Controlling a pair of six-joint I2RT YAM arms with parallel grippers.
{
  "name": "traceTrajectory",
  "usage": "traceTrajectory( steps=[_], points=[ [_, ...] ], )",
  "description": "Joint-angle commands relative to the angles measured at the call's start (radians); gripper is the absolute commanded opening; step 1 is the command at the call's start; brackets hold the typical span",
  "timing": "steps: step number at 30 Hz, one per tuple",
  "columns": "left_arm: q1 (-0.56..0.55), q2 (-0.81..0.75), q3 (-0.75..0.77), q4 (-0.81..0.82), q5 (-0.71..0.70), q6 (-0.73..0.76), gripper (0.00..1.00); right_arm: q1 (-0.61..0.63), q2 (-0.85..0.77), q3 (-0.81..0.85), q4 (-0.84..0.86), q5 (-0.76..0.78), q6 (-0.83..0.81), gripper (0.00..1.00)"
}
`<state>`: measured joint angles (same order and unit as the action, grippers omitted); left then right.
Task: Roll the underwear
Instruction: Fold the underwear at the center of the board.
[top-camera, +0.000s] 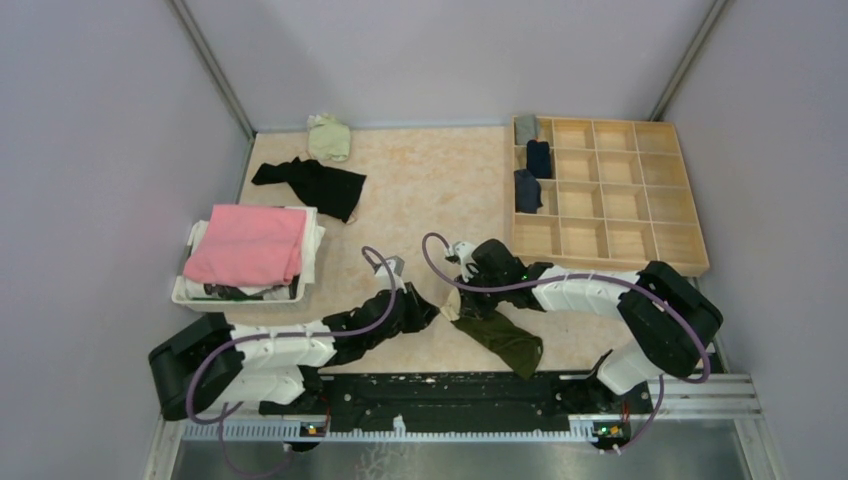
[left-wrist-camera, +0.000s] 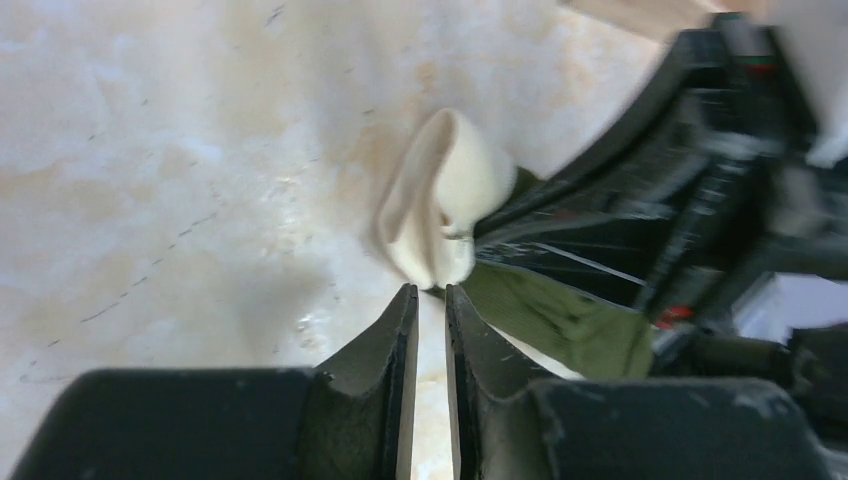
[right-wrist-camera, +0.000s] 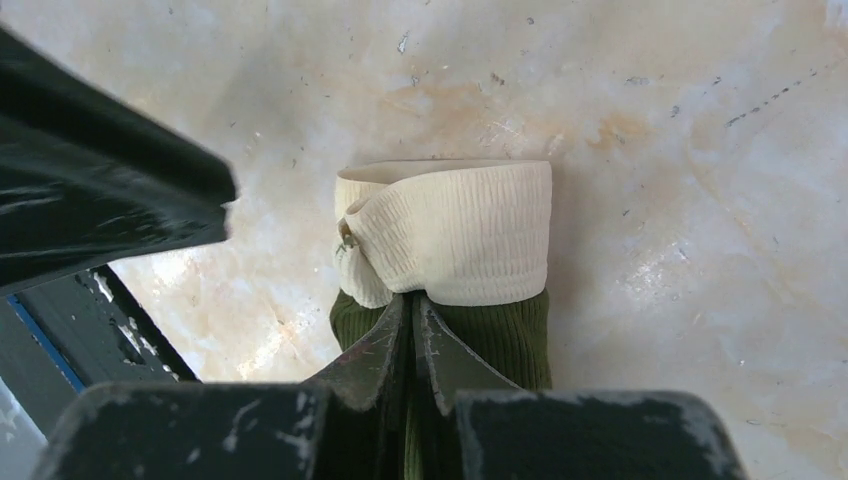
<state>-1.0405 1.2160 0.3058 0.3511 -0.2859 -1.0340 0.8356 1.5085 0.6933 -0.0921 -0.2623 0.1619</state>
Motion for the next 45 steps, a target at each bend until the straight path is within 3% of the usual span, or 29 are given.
traceTrajectory(
  steps=[1,5,11,26,41,45],
  points=[
    [-0.004,-0.134,-0.061,0.13,0.069,0.125,0.22,0.004,0.007,-0.014,0.048,0.01,0.023,0.03],
    [-0.004,-0.131,-0.041,0.24,0.116,0.183,0.15,0.004,0.007,-0.02,0.065,0.0,0.03,0.03],
    [-0.003,0.035,0.031,0.306,0.103,0.183,0.0,0.005,0.009,-0.023,0.069,-0.004,0.036,0.03],
    [-0.002,0.229,0.082,0.356,0.083,0.152,0.0,0.005,0.004,-0.027,0.068,-0.003,0.037,0.02],
    [-0.004,0.252,-0.007,0.347,0.08,0.099,0.0,0.004,-0.008,-0.007,0.05,0.007,0.034,0.03],
    [-0.003,0.267,-0.023,0.353,0.076,0.094,0.0,0.005,-0.017,0.009,0.039,0.004,0.03,0.07]
  ],
)
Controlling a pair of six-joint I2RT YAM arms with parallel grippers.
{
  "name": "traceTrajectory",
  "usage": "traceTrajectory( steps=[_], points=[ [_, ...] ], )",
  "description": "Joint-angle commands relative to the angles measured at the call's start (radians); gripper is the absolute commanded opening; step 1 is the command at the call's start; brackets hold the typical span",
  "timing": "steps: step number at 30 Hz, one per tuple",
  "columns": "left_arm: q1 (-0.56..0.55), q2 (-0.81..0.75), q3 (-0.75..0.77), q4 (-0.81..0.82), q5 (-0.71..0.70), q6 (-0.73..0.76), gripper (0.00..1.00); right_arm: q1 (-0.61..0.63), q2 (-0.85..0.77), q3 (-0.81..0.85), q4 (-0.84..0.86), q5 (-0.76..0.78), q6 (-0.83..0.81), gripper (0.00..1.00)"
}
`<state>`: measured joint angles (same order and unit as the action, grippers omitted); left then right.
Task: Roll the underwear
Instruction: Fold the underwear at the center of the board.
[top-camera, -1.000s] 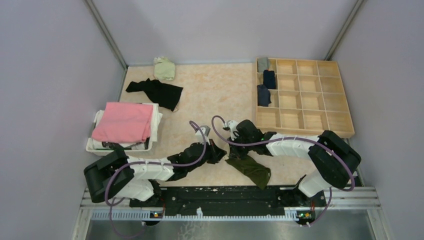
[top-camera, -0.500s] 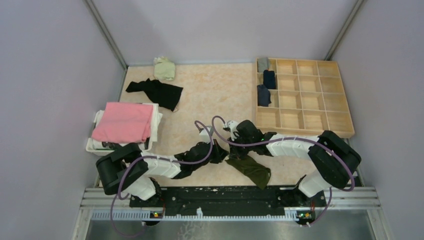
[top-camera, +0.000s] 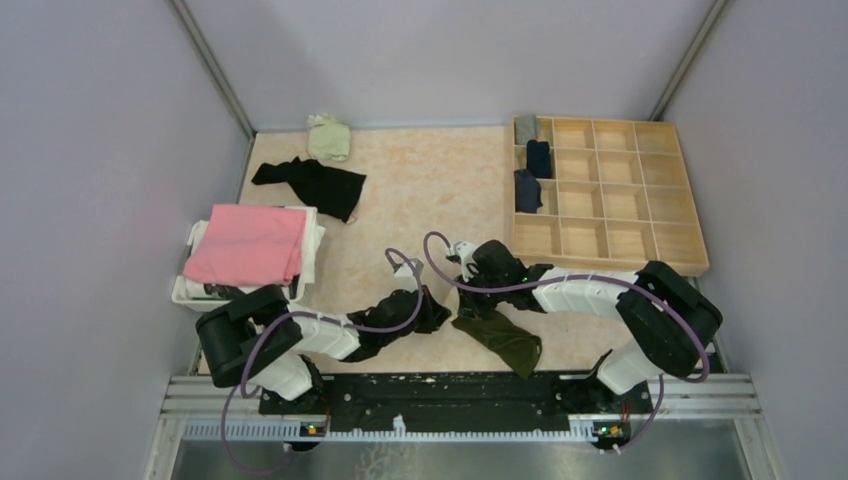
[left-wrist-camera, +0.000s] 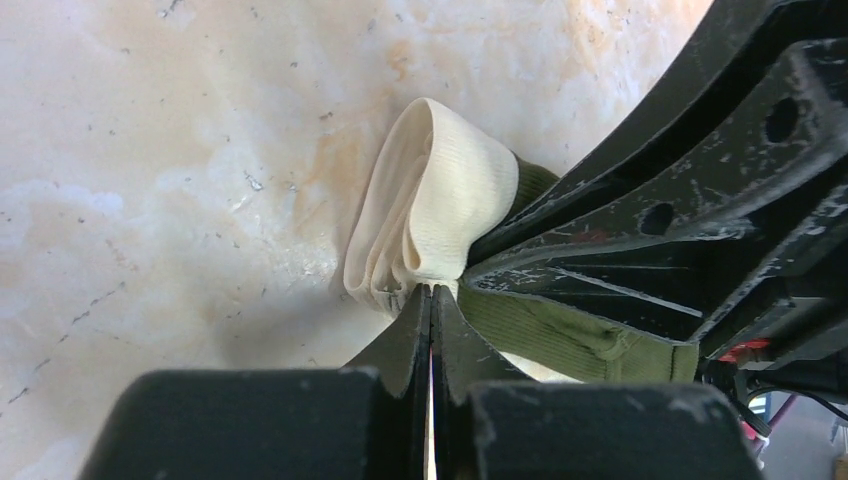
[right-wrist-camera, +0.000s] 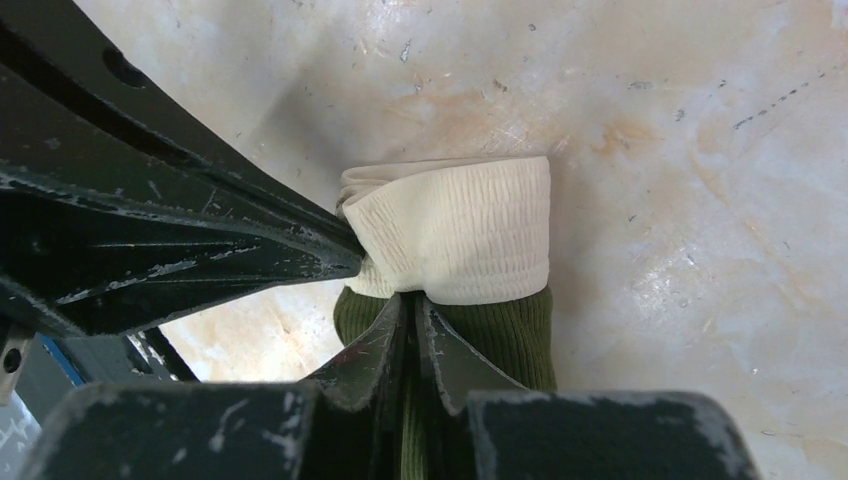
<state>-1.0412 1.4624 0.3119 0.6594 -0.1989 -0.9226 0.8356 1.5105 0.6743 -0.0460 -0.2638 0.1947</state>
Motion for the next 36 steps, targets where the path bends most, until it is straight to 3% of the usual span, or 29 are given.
traceTrajectory(
  steps=[1,12,23,31,36],
  points=[
    [-0.003,0.026,-0.031,0.045,-0.014,-0.018,0.0,0.005,-0.024,0.037,-0.013,0.001,-0.004,0.1],
    [-0.002,0.059,-0.029,0.049,-0.022,-0.024,0.0,0.005,-0.169,0.087,-0.089,-0.023,0.034,0.26],
    [-0.003,0.055,-0.029,0.042,-0.021,-0.021,0.0,-0.005,-0.359,-0.021,-0.192,0.295,0.273,0.26],
    [-0.004,0.068,-0.012,0.043,-0.012,-0.018,0.0,-0.009,-0.238,0.034,-0.114,0.298,0.308,0.13],
    [-0.003,0.069,-0.013,0.042,-0.011,-0.019,0.0,-0.01,-0.138,0.126,-0.103,0.276,0.253,0.18]
  ],
)
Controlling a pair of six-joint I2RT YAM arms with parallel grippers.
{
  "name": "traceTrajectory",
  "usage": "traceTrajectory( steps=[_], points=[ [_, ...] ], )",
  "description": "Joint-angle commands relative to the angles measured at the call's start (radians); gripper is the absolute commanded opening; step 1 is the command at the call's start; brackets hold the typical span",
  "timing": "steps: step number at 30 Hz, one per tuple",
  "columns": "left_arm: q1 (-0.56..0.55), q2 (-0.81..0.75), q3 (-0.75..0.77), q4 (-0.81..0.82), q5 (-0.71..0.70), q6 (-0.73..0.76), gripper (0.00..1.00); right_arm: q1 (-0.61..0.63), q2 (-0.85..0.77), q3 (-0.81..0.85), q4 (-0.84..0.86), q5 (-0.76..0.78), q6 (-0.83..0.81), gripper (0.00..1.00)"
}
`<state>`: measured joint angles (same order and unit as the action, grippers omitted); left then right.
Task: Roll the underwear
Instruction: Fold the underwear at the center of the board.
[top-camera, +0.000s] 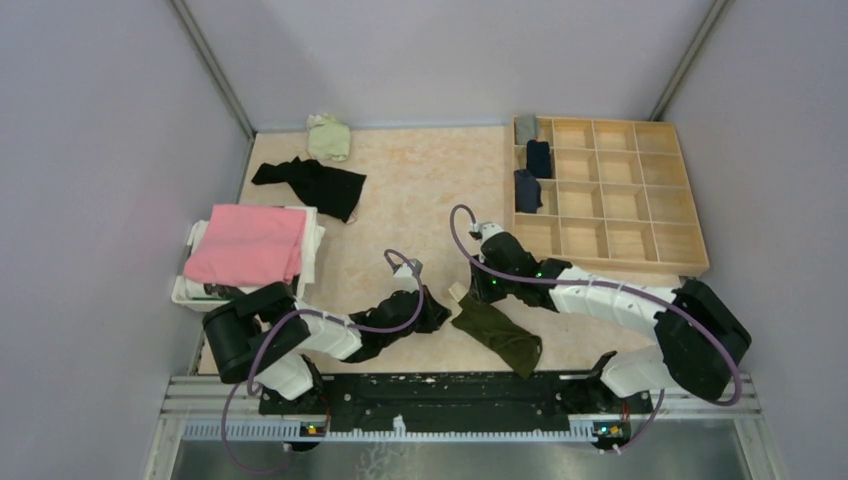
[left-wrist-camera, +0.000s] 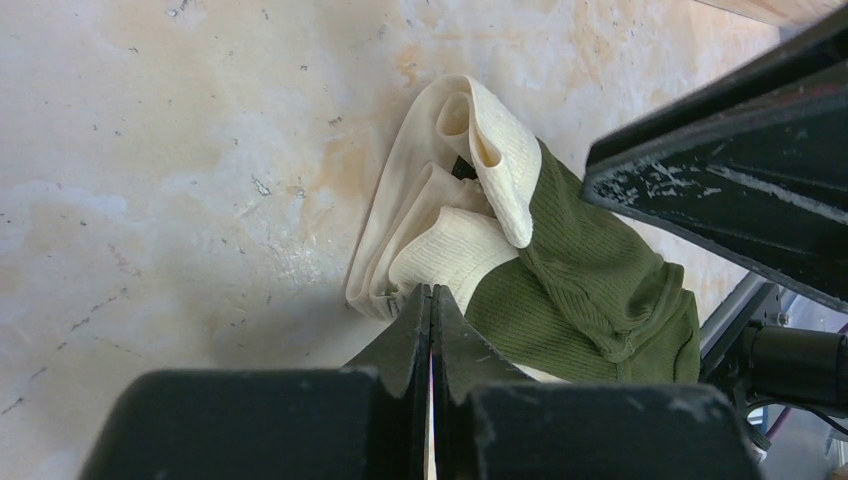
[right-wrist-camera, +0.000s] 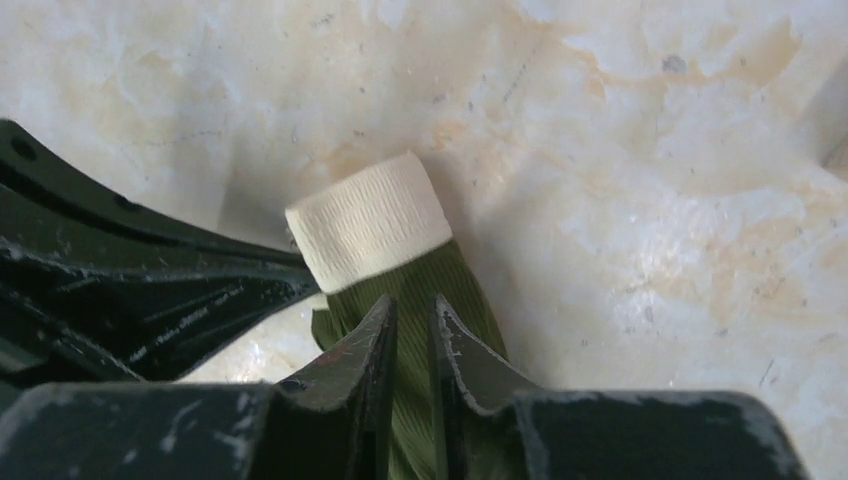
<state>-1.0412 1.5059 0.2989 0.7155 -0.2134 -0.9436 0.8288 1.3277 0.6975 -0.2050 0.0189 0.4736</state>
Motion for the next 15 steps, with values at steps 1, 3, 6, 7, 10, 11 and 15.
traceTrajectory(
  steps=[1,3,6,7,10,11,15],
  points=[
    [-0.003,0.024,-0.001,-0.015,0.002,0.002,0.0,-0.002,0.05,0.109,0.069,-0.043,-0.042,0.23],
    [-0.003,0.02,-0.003,-0.017,-0.001,0.002,0.0,0.0,0.05,0.104,0.103,-0.105,-0.07,0.3],
    [-0.003,0.018,-0.004,-0.017,-0.004,0.0,0.0,0.01,0.044,0.097,0.121,-0.137,-0.11,0.38],
    [-0.003,0.019,-0.004,-0.017,-0.004,-0.001,0.0,0.015,0.046,0.097,0.125,-0.143,-0.125,0.4],
    [-0.003,0.023,-0.003,-0.015,-0.002,-0.003,0.0,0.026,0.064,0.11,0.121,-0.155,-0.166,0.44],
    [-0.003,0.024,-0.003,-0.014,-0.001,-0.004,0.0,0.031,0.074,0.119,0.116,-0.152,-0.176,0.45],
    [-0.003,0.029,-0.003,-0.012,-0.001,-0.004,0.0,0.048,0.118,0.143,0.116,-0.143,-0.199,0.45]
  ],
)
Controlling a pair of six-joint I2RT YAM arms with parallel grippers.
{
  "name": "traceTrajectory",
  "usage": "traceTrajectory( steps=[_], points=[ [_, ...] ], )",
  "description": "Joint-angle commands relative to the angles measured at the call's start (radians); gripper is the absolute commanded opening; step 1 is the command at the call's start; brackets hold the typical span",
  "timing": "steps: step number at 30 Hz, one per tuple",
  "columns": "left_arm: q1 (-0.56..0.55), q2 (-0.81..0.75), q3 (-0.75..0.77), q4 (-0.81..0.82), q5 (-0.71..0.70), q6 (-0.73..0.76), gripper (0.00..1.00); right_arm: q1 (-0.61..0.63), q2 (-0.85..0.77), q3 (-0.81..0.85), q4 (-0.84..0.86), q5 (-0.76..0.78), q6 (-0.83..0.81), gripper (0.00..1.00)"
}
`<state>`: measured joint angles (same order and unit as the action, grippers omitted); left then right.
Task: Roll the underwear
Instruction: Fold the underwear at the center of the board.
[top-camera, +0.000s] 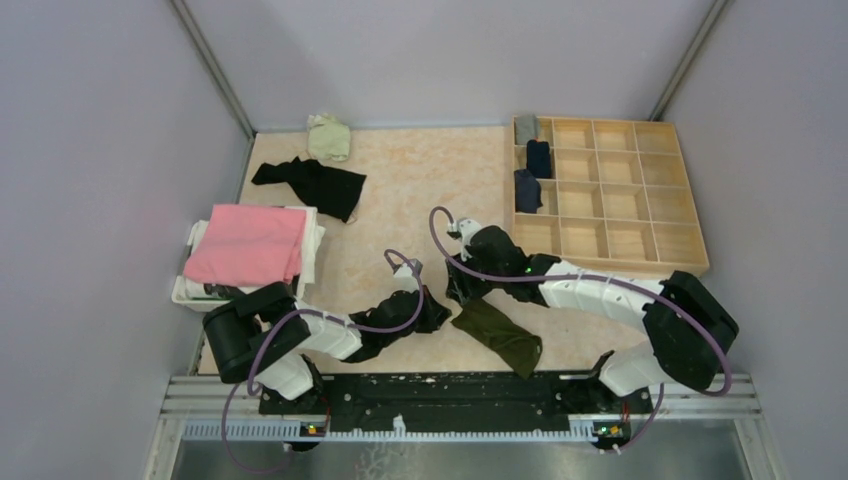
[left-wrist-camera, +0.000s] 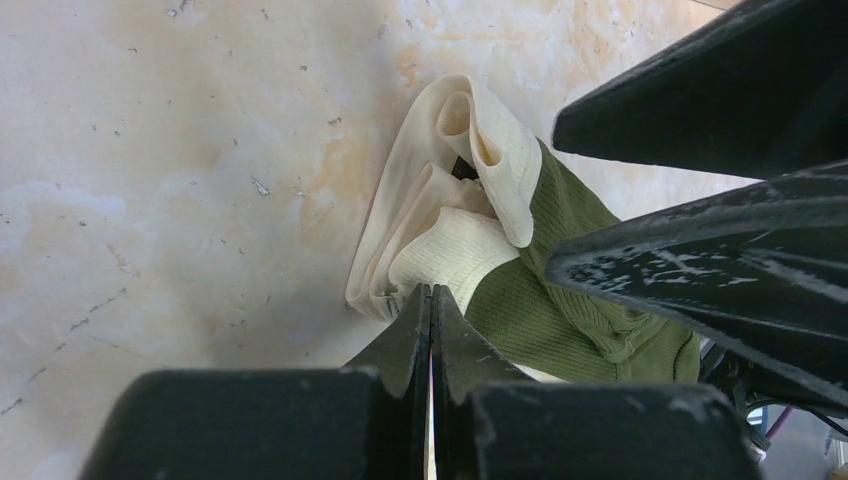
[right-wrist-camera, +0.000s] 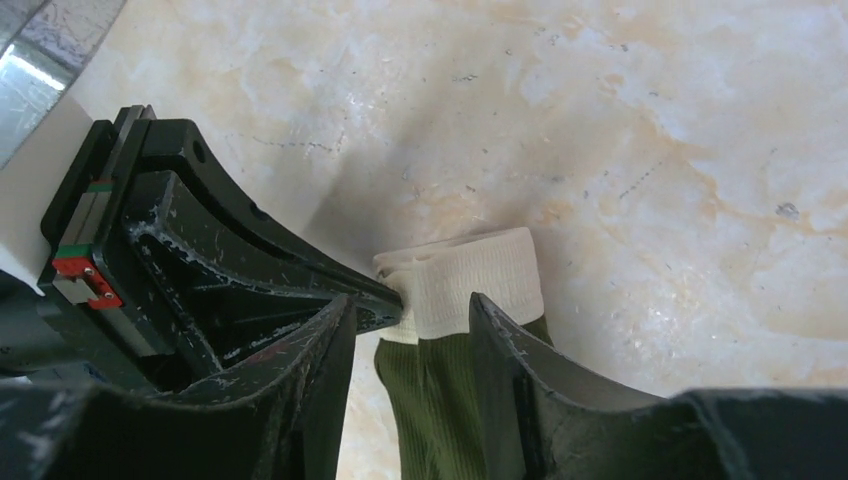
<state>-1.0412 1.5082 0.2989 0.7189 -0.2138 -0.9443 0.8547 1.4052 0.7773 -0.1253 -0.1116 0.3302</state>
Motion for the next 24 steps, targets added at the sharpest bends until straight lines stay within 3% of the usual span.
traceTrajectory(
  steps=[1,18,24],
  points=[
    [-0.003,0.027,-0.002,-0.016,0.0,-0.004,0.0,0.026,0.05,0.072,0.036,-0.007,-0.06,0.45],
    [-0.003,0.024,-0.003,-0.016,-0.002,-0.006,0.0,0.068,0.128,0.113,0.015,0.16,-0.103,0.38],
    [-0.003,0.024,-0.004,-0.015,-0.001,-0.007,0.0,0.073,0.13,0.112,0.018,0.17,-0.106,0.21]
  ],
)
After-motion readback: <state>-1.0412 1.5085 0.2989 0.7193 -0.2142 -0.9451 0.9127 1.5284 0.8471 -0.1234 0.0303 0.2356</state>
